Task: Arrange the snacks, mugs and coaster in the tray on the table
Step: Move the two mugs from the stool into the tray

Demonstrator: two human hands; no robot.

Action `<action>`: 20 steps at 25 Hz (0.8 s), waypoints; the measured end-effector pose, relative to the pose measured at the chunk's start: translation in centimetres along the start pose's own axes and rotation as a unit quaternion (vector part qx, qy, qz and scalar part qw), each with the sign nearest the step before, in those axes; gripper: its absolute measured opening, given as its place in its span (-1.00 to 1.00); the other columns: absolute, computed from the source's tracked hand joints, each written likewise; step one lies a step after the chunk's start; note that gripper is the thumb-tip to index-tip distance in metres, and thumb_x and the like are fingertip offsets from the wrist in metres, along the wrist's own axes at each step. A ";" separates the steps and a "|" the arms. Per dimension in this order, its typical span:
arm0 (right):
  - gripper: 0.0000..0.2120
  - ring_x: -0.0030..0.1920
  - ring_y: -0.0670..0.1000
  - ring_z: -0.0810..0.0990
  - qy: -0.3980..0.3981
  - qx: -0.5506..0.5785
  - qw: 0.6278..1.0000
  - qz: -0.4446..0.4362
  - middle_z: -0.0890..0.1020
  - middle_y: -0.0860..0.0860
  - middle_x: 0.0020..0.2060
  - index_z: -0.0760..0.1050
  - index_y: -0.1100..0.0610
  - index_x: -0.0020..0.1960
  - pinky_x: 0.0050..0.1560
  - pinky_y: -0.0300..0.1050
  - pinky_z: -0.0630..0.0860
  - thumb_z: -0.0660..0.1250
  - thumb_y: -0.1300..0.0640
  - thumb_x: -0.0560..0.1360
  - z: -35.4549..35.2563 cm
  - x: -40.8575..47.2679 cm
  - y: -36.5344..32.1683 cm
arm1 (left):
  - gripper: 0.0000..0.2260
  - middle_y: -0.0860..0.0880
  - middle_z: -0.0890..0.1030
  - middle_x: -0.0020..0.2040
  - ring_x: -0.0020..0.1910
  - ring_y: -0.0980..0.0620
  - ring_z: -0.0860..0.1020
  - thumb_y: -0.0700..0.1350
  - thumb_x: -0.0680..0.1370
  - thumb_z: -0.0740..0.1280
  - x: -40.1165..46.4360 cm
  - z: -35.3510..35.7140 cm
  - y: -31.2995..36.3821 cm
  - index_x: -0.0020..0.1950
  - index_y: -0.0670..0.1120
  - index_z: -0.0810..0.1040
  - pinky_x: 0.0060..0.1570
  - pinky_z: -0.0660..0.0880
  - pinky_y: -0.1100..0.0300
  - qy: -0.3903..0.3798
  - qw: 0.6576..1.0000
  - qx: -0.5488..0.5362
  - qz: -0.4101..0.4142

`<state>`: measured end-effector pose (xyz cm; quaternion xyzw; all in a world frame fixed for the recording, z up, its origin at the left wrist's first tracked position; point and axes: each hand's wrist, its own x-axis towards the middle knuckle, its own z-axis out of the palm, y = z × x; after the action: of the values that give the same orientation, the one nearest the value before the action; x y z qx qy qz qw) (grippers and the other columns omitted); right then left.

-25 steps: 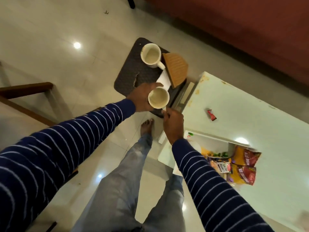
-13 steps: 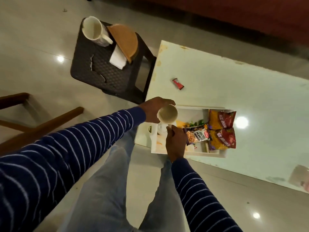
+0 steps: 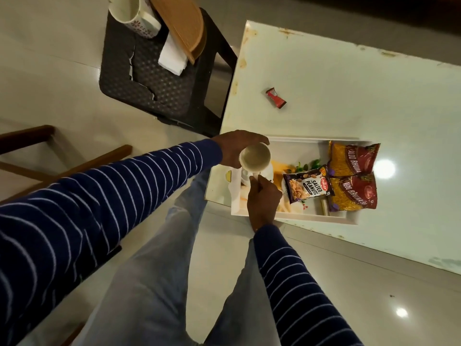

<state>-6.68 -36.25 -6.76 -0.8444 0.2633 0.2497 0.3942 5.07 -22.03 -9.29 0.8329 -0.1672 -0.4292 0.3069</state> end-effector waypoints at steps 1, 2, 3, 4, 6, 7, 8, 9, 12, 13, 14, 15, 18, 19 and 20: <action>-0.77 -0.41 -0.20 0.34 0.003 0.001 1.000 0.001 0.65 0.07 -0.31 0.62 0.21 -0.18 -0.35 -0.47 0.19 0.32 0.15 0.60 0.1 0.0 0.1 | -0.24 -0.05 0.44 0.42 0.38 -0.10 0.42 -0.15 0.34 0.61 0.2 -0.1 0.0 0.46 0.00 0.33 0.28 0.39 0.09 -0.006 1.000 0.004 0.000; -0.77 -0.41 -0.19 0.35 0.005 0.003 1.000 -0.001 0.64 0.05 -0.32 0.62 0.20 -0.18 -0.34 -0.43 0.22 0.32 0.15 0.60 0.1 0.1 0.2 | -0.23 -0.05 0.44 0.43 0.38 -0.10 0.42 -0.15 0.35 0.61 0.3 -0.2 -0.1 0.47 -0.01 0.32 0.27 0.38 0.13 -0.010 1.000 0.009 0.001; -0.76 -0.41 -0.17 0.36 0.006 0.008 1.000 -0.003 0.64 0.04 -0.32 0.62 0.20 -0.19 -0.33 -0.37 0.25 0.32 0.14 0.61 0.2 0.1 0.2 | -0.23 -0.05 0.43 0.43 0.38 -0.10 0.42 -0.15 0.35 0.61 0.5 -0.2 -0.2 0.47 -0.01 0.32 0.24 0.36 0.17 -0.012 1.000 0.013 0.003; -0.75 -0.40 -0.12 0.38 0.007 0.008 1.000 -0.008 0.64 0.06 -0.32 0.61 0.21 -0.20 -0.31 -0.31 0.27 0.32 0.15 0.61 0.4 0.1 0.2 | -0.22 -0.05 0.42 0.44 0.38 -0.11 0.41 -0.15 0.35 0.60 0.5 -0.2 -0.5 0.48 -0.02 0.31 0.22 0.34 0.19 -0.012 1.000 0.017 0.007; -0.76 -0.35 -0.06 0.42 0.004 -0.006 1.000 -0.014 0.68 0.09 -0.28 0.63 0.23 -0.16 -0.24 -0.29 0.27 0.32 0.12 0.61 0.6 -0.1 0.0 | -0.17 -0.05 0.38 0.47 0.41 -0.12 0.39 -0.19 0.34 0.60 0.3 -0.2 -0.6 0.51 -0.01 0.26 0.25 0.36 0.16 -0.014 0.999 0.030 0.014; -0.78 -0.29 -0.05 0.47 0.004 -0.005 1.000 -0.009 0.70 0.07 -0.22 0.64 0.21 -0.09 -0.19 -0.31 0.31 0.33 0.08 0.60 0.5 -0.2 -0.2 | -0.12 -0.05 0.34 0.50 0.43 -0.13 0.37 -0.21 0.34 0.59 0.1 -0.2 -0.6 0.54 0.00 0.20 0.29 0.39 0.10 -0.014 0.999 0.041 0.019; -0.76 -0.21 -0.05 0.54 0.008 0.009 1.000 0.013 0.70 0.01 -0.15 0.65 0.18 0.03 -0.10 -0.30 0.37 0.36 0.01 0.58 0.3 -0.5 -0.3 | -0.06 -0.05 0.27 0.54 0.47 -0.13 0.32 -0.23 0.34 0.59 -0.2 -0.1 -0.7 0.57 0.01 0.12 0.34 0.40 0.05 -0.009 0.998 0.051 0.024; -0.68 -0.11 -0.05 0.60 0.026 0.030 0.998 0.050 0.69 -0.05 -0.09 0.63 0.13 0.16 -0.01 -0.27 0.44 0.38 -0.07 0.56 -0.1 -0.8 -0.8 | -0.02 -0.05 0.19 0.58 0.50 -0.11 0.28 -0.25 0.35 0.57 -0.7 -0.1 -1.1 0.59 0.01 0.05 0.36 0.40 0.03 0.003 0.998 0.056 0.031; -0.58 -0.18 -0.11 0.64 0.146 0.076 0.984 0.062 0.66 -0.04 -0.19 0.58 0.12 0.22 -0.10 -0.38 0.50 0.37 -0.16 0.53 -1.5 -1.3 -2.6 | -0.05 0.01 0.09 0.61 0.50 -0.05 0.27 -0.24 0.40 0.51 -2.9 -0.9 -3.1 0.60 0.06 -0.01 0.30 0.45 0.11 0.070 0.996 0.053 0.028; -0.62 -0.26 -0.20 0.59 0.171 0.086 0.981 0.025 0.61 -0.08 -0.28 0.58 0.16 0.19 -0.14 -0.38 0.52 0.36 -0.10 0.54 -1.8 -1.1 -3.9 | -0.11 0.02 0.11 0.60 0.50 -0.03 0.28 -0.20 0.43 0.48 -4.1 -1.8 -4.1 0.59 0.09 0.01 0.32 0.43 0.11 0.101 0.994 0.044 0.018; -0.70 -0.30 -0.24 0.57 0.180 0.095 0.979 -0.017 0.58 -0.13 -0.33 0.58 0.17 0.18 -0.16 -0.41 0.51 0.36 0.00 0.56 -1.8 -0.8 -5.5 | -0.19 0.02 0.14 0.59 0.49 -0.02 0.28 -0.14 0.47 0.44 -5.4 -2.9 -5.3 0.58 0.10 0.06 0.35 0.40 0.09 0.136 0.990 0.030 0.010; -0.78 -0.30 -0.28 0.57 0.174 0.101 0.978 -0.062 0.56 -0.19 -0.33 0.58 0.16 0.17 -0.19 -0.49 0.46 0.36 0.09 0.56 -1.6 -0.5 -7.6 | -0.27 0.02 0.19 0.58 0.49 -0.01 0.29 -0.08 0.49 0.41 -6.8 -4.2 -6.5 0.57 0.10 0.11 0.37 0.38 0.06 0.176 0.984 0.020 0.004; -0.75 -0.20 -0.24 0.61 0.106 0.095 0.977 -0.156 0.66 -0.12 -0.17 0.58 0.16 0.22 -0.09 -0.48 0.51 0.36 0.10 0.58 0.8 1.4 -14.7 | -0.37 -0.03 0.30 0.52 0.49 0.00 0.29 -0.08 0.50 0.40 -10.6 -9.1 -10.8 0.53 0.03 0.23 0.41 0.35 -0.05 0.306 0.951 0.031 -0.019; -0.72 -0.14 -0.20 0.62 0.081 0.094 0.975 -0.182 0.68 -0.06 -0.08 0.58 0.18 0.25 -0.04 -0.40 0.54 0.36 0.08 0.59 1.8 2.2 -17.2 | -0.36 -0.07 0.34 0.50 0.48 -0.04 0.30 -0.11 0.49 0.42 -11.5 -10.9 -12.2 0.52 -0.03 0.26 0.41 0.35 -0.08 0.349 0.936 0.046 -0.027; -0.71 -0.08 -0.15 0.62 0.057 0.090 0.971 -0.213 0.68 -0.03 -0.02 0.58 0.20 0.25 0.00 -0.34 0.56 0.35 0.09 0.59 3.2 3.2 -19.6 | -0.35 -0.12 0.36 0.49 0.47 -0.08 0.31 -0.13 0.47 0.44 -12.3 -13.0 -13.9 0.51 -0.08 0.27 0.41 0.34 -0.11 0.390 0.918 0.064 -0.037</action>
<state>7.55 -23.72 -0.06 -0.8551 0.1205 0.0865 0.4968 8.81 -0.13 -5.09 0.9576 -0.0306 -0.0696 0.2779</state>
